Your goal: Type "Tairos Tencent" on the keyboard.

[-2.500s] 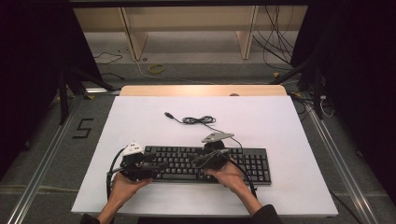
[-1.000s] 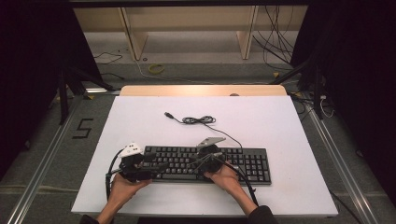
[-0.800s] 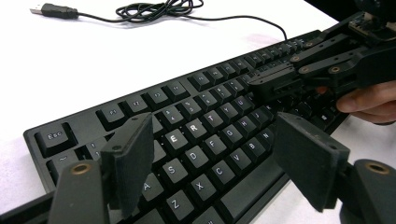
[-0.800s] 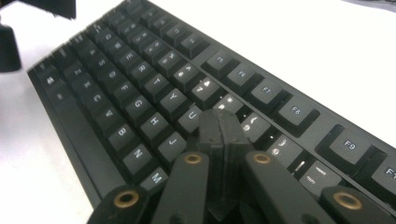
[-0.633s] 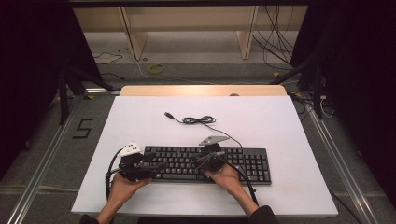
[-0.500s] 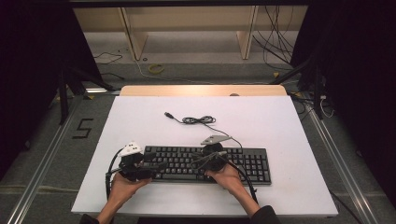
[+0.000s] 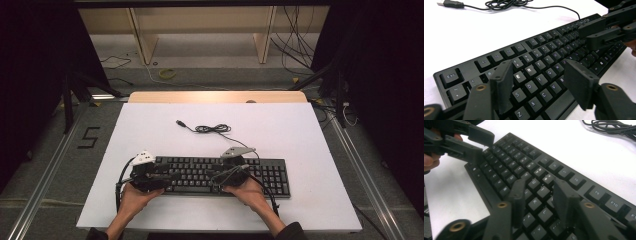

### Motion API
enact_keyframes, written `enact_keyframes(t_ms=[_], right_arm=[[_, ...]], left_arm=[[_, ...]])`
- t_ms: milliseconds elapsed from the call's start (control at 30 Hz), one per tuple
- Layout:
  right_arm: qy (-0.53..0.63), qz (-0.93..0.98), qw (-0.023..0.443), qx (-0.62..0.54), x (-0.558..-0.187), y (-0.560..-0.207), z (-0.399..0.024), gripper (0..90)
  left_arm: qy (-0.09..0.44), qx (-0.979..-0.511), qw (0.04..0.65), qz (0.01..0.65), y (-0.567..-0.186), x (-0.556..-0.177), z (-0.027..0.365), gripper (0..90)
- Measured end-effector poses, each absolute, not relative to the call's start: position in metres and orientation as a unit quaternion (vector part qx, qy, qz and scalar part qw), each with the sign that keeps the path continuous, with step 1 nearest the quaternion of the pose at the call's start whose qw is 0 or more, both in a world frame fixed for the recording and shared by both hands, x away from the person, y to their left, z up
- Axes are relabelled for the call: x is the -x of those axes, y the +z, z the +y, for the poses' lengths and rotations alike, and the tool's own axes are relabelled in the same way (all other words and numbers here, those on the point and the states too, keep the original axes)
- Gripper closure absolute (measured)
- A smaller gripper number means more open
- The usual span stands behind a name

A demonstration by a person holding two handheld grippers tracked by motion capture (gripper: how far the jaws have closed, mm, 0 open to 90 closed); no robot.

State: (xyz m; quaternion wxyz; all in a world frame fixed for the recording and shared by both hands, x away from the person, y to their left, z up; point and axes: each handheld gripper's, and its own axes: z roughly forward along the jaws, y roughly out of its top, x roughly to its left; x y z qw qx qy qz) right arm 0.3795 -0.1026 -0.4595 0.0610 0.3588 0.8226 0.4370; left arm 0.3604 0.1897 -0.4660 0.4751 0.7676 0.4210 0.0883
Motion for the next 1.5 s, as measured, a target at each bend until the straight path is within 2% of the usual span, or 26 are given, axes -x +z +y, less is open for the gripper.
enact_keyframes(t_ms=[33,200,333,433,600,700,767,900,1500], right_arm=[[0.437,0.823,0.061,-0.358,-0.378,-0.459,-0.105,57.8],[0.443,0.820,0.060,-0.358,-0.375,-0.457,-0.109,52.4],[0.448,0.818,0.057,-0.356,-0.372,-0.455,-0.111,47.7],[0.449,0.818,0.056,-0.355,-0.371,-0.454,-0.111,46.6],[0.452,0.816,0.059,-0.355,-0.367,-0.453,-0.113,42.9],[0.453,0.816,0.060,-0.354,-0.366,-0.452,-0.114,41.9],[0.453,0.816,0.060,-0.355,-0.365,-0.452,-0.115,41.3],[0.454,0.815,0.060,-0.354,-0.364,-0.452,-0.116,41.2],[0.456,0.816,0.056,-0.351,-0.360,-0.452,-0.118,37.1]], left_arm=[[0.088,-0.768,0.475,0.420,-0.466,-0.361,0.190,43.9],[0.084,-0.770,0.473,0.420,-0.465,-0.364,0.188,47.8],[0.078,-0.774,0.467,0.420,-0.465,-0.368,0.183,55.4],[0.075,-0.781,0.460,0.416,-0.464,-0.370,0.179,58.8],[0.076,-0.790,0.445,0.414,-0.465,-0.374,0.175,72.6],[0.079,-0.793,0.442,0.411,-0.465,-0.375,0.174,77.1],[0.081,-0.797,0.438,0.408,-0.465,-0.376,0.173,84.1],[0.081,-0.804,0.430,0.403,-0.465,-0.377,0.170,89.2],[0.078,-0.811,0.416,0.404,-0.466,-0.386,0.165,89.4]])
